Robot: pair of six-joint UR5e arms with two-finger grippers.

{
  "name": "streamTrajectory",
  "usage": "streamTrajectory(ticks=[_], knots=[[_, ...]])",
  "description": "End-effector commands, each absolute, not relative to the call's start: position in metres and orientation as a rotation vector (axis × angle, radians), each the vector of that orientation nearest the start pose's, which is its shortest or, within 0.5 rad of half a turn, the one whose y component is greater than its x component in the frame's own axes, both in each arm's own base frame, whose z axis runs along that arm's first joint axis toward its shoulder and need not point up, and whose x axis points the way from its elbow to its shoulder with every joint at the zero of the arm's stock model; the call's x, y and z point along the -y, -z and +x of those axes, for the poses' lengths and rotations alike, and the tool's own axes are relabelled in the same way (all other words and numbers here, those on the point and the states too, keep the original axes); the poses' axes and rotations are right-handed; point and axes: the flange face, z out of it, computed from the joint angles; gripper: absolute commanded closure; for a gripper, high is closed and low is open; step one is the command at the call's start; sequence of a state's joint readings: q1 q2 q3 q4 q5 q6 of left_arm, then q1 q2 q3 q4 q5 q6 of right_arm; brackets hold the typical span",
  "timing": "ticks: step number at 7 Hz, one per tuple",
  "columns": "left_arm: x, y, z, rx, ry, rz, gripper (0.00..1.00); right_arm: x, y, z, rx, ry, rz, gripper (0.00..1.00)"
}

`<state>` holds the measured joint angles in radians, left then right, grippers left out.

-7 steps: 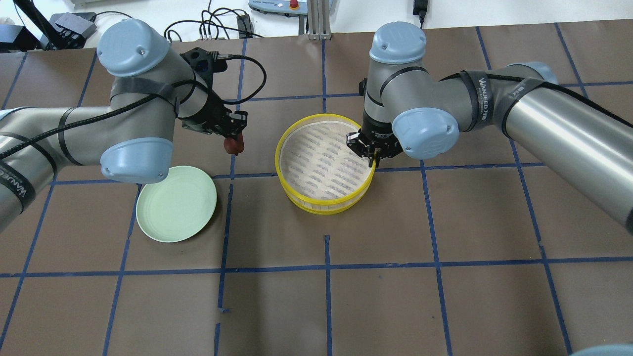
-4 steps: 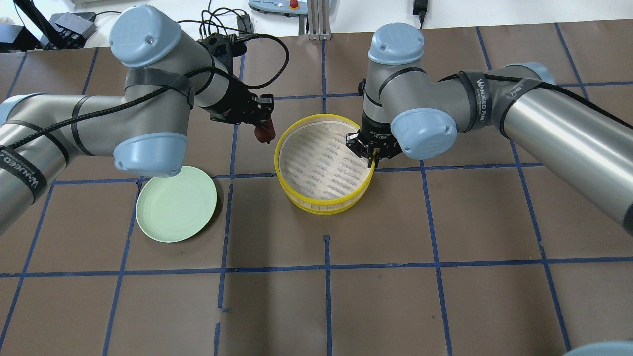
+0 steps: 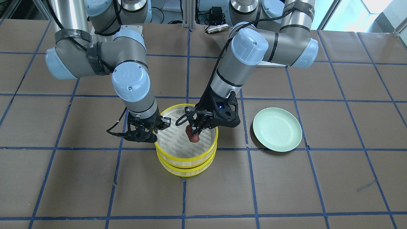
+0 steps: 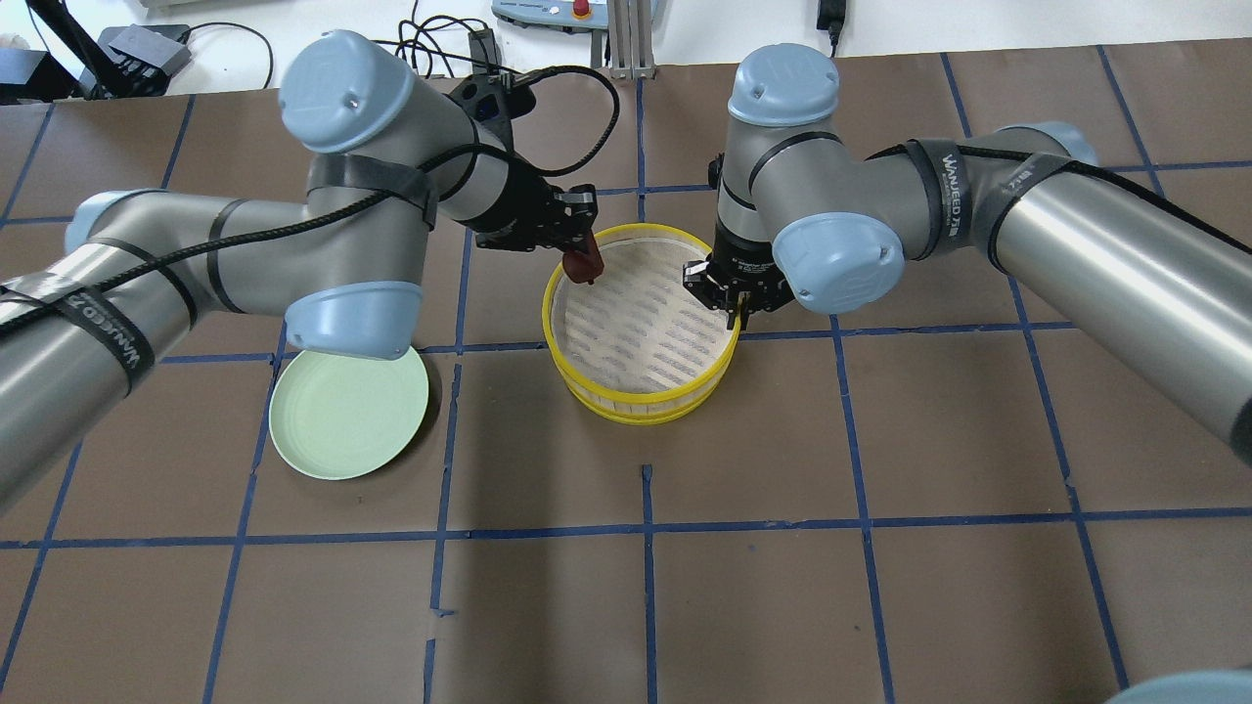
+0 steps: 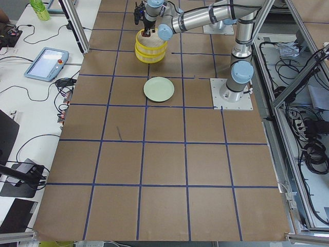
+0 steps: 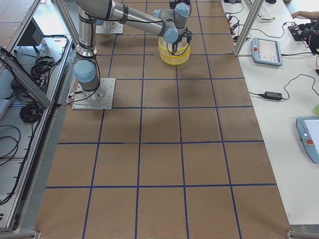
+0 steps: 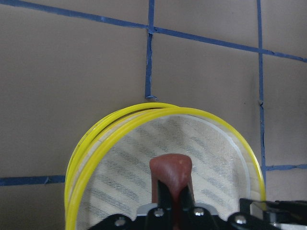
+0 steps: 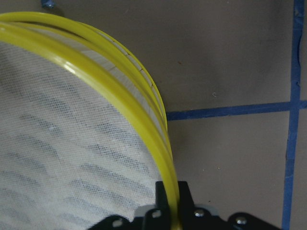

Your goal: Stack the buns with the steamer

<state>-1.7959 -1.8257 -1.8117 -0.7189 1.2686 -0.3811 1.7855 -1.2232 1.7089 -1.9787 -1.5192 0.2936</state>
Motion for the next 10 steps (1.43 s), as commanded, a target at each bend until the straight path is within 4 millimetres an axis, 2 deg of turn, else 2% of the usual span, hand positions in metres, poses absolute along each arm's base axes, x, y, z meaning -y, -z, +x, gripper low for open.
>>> streamTrajectory(ticks=[1,2,3,4,5,6,7,9,10], knots=[[0.528,-0.331,-0.292,-3.500,0.454,-0.176,0.92,0.542,-0.268,0.262,-3.089,-0.151,0.125,0.83],[0.528,-0.334,-0.286,-3.452,0.498,-0.096,0.92,0.542,-0.267,0.261,-3.091,-0.153,0.125,0.78],[0.528,-0.329,-0.275,-3.347,0.528,0.038,0.92,0.542,-0.266,0.261,-3.098,-0.153,0.118,0.37],[0.528,-0.328,-0.273,-3.342,0.525,0.043,0.92,0.543,-0.267,0.260,-3.097,-0.153,0.121,0.00],[0.527,-0.326,-0.273,-3.343,0.517,0.033,0.91,0.550,-0.282,0.258,-3.088,-0.108,0.126,0.00],[0.525,-0.319,-0.274,-3.359,0.477,-0.024,0.14,0.562,-0.314,0.254,-3.090,-0.077,0.137,0.00],[0.524,-0.316,-0.276,-3.375,0.449,-0.152,0.00,0.561,-0.363,0.245,-3.087,-0.077,0.153,0.00],[0.524,-0.318,-0.276,-3.377,0.437,-0.164,0.00,0.534,-0.465,0.203,-3.075,-0.073,0.245,0.00],[0.519,-0.329,-0.275,-3.374,0.388,-0.156,0.00,0.510,-0.503,0.189,-3.070,-0.062,0.266,0.00]])
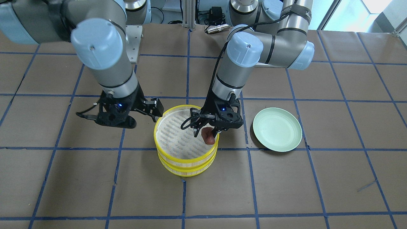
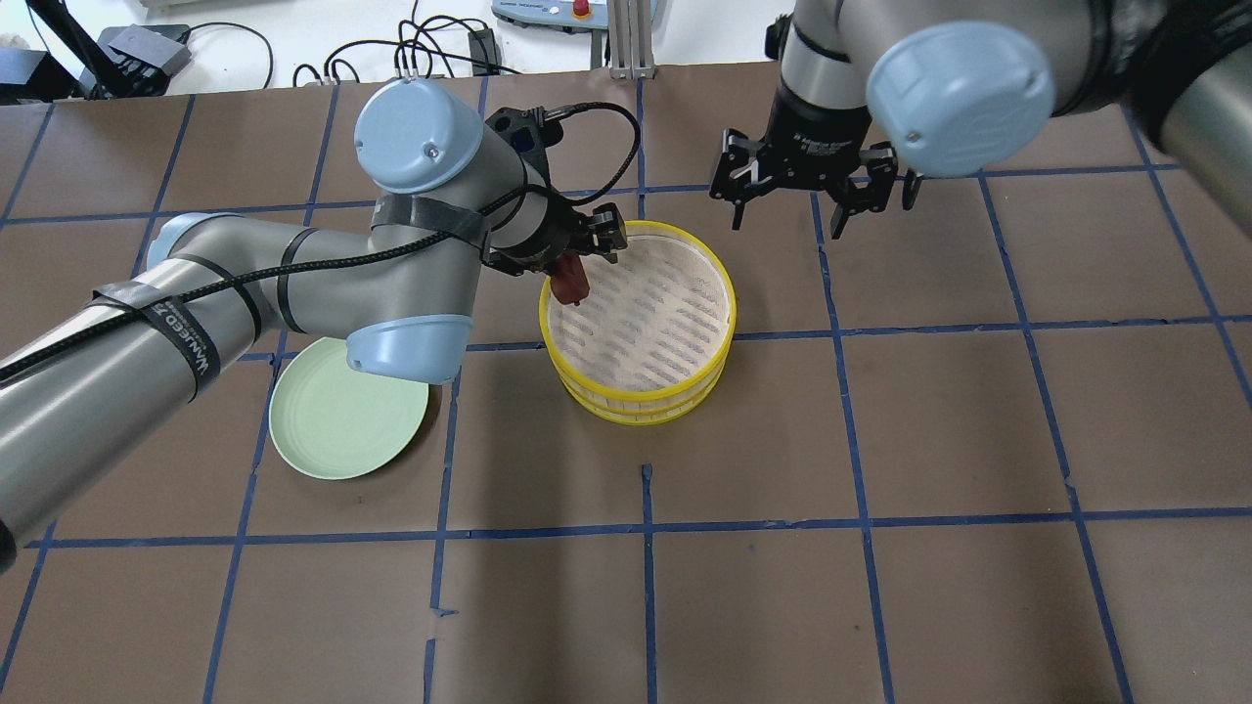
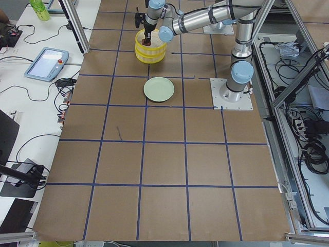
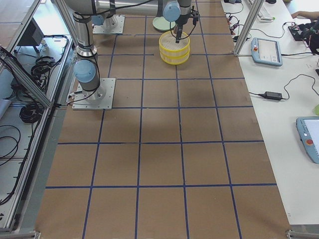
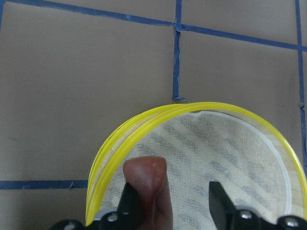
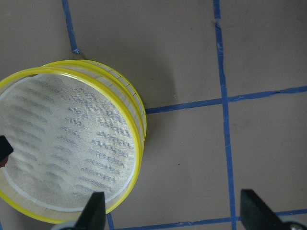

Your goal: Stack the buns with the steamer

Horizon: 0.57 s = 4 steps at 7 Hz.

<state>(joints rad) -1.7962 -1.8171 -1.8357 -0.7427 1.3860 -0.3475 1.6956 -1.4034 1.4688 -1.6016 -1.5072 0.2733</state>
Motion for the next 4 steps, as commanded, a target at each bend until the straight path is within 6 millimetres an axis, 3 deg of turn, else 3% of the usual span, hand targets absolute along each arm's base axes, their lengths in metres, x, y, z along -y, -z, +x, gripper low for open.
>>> streamTrajectory(ticks=[1,2,4], knots=[[0.518,-0.329,-0.274,-3.373,0.372,-0.157,0.00,0.498,-0.515,0.182,-3.075,-0.055,0.243,0.00],[0.517,-0.329,-0.276,-3.376,0.366,-0.173,0.00,0.493,-0.518,0.182,-3.083,-0.051,0.231,0.00],[0.496,-0.335,-0.314,-3.399,0.354,-0.200,0.00,0.491,-0.509,0.183,-3.078,-0.061,0.024,0.00]])
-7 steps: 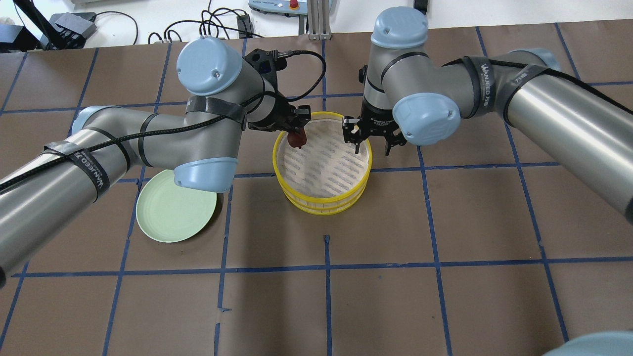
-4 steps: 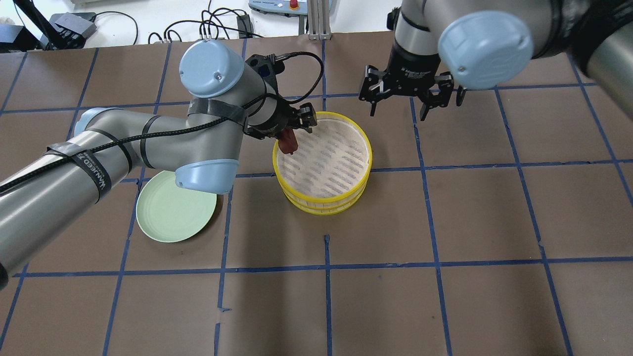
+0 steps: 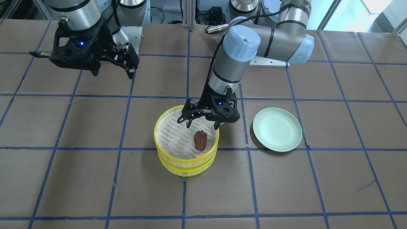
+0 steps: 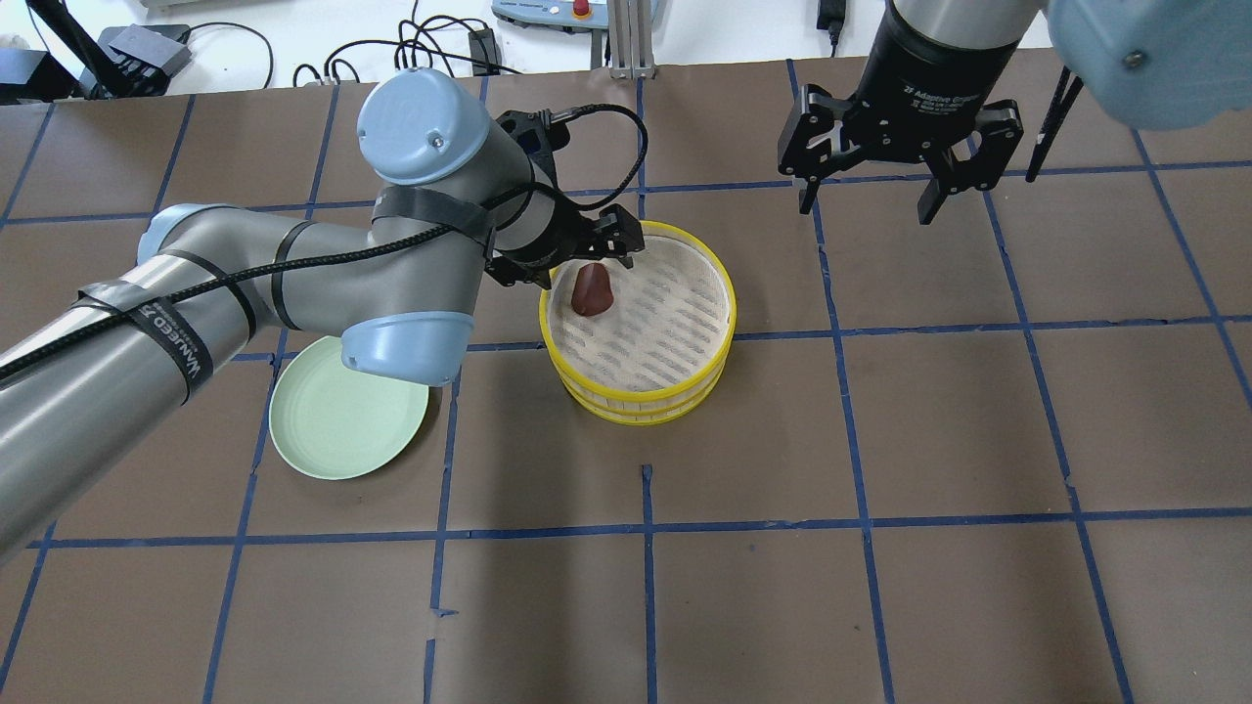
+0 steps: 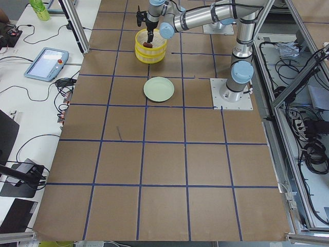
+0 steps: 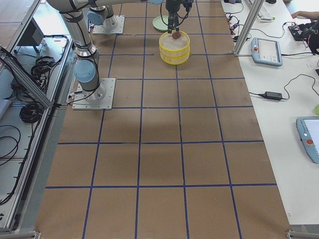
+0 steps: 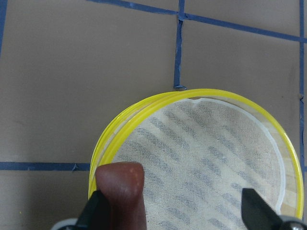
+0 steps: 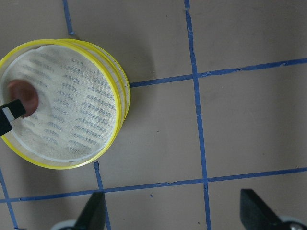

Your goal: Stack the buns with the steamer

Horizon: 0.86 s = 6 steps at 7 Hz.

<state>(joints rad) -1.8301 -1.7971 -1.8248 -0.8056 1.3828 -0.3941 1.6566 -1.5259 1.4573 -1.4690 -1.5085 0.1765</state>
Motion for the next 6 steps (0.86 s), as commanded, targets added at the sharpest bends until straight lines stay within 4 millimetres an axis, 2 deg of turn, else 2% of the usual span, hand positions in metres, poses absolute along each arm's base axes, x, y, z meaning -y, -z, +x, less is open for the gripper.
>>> streamTrajectory(ticks=[1,2,3,4,6], knots=[[0.492,-0.334,-0.322,-3.398,0.361,-0.175,0.00,0.491,-0.509,0.182,-3.080,-0.061,0.011,0.00],[0.509,-0.335,-0.300,-3.363,0.403,-0.015,0.00,0.491,-0.509,0.182,-3.081,-0.058,0.013,0.00],[0.532,-0.347,-0.245,-3.344,0.415,-0.054,0.00,0.491,-0.509,0.182,-3.081,-0.058,0.016,0.00],[0.537,-0.361,-0.212,-3.338,0.340,-0.110,0.00,0.491,-0.509,0.182,-3.081,-0.058,0.018,0.00],[0.534,-0.421,-0.174,-3.277,0.205,0.074,0.00,0.491,-0.512,0.186,-3.078,-0.046,0.043,0.00]])
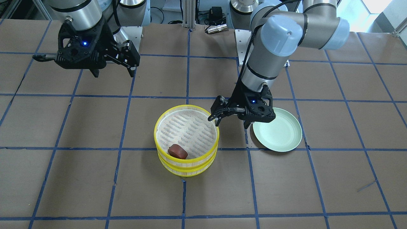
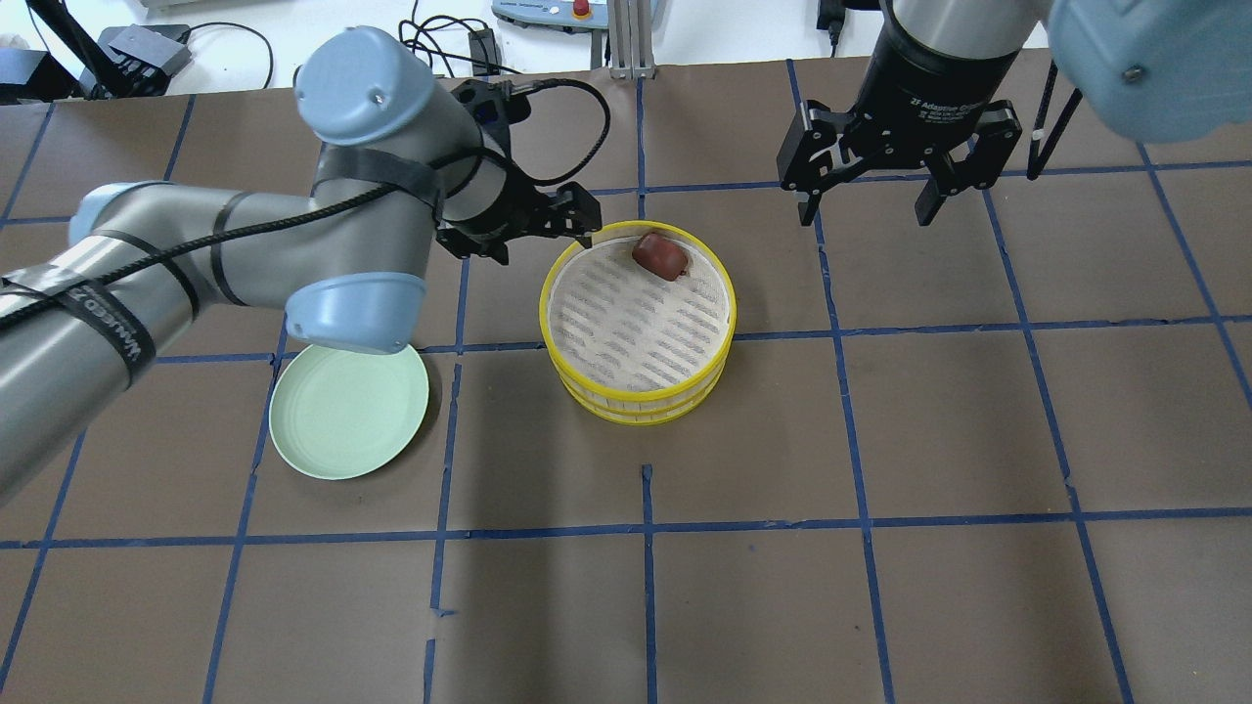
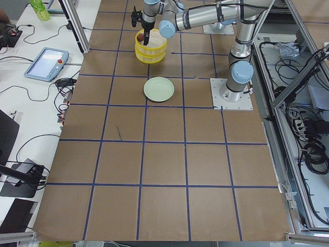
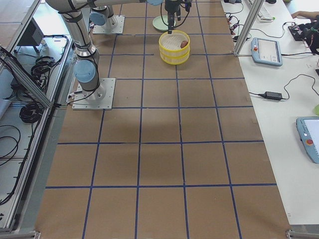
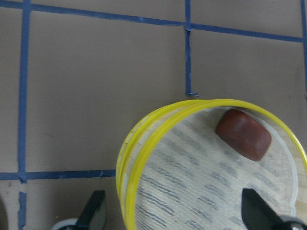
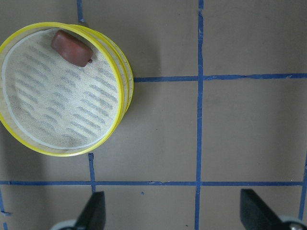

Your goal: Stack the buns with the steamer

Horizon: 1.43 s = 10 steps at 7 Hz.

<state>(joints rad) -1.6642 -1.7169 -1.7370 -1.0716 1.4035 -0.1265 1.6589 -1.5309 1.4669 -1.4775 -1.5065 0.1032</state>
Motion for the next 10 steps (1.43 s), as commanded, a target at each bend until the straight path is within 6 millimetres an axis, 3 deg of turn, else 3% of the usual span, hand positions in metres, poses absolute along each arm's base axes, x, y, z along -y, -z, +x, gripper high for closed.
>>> streamTrajectory(ticks=[1,2,3,4,8,10], knots=[[0.538,-0.460,-0.141,-3.251,0.162,0.094,0.00,0.490,-0.513,0.187,-3.076,-0.045,0.083,0.00],[0.522,-0.509,-0.114,-3.250,0.091,0.089,0.00,0.490,-0.511,0.186,-3.079,-0.051,0.065,0.00],[0.500,-0.537,-0.103,-3.209,0.068,0.061,0.00,0.491,-0.512,0.186,-3.079,-0.031,0.006,0.00],[0.493,-0.528,-0.097,-3.138,0.005,0.063,0.00,0.492,-0.512,0.186,-3.079,-0.026,-0.062,0.00],[0.477,-0.499,-0.105,-3.158,-0.080,0.091,0.00,0.493,-0.513,0.185,-3.077,-0.017,-0.054,0.00],[0.477,-0.498,-0.106,-3.158,-0.085,0.096,0.00,0.493,-0.513,0.185,-3.077,-0.010,-0.054,0.00]])
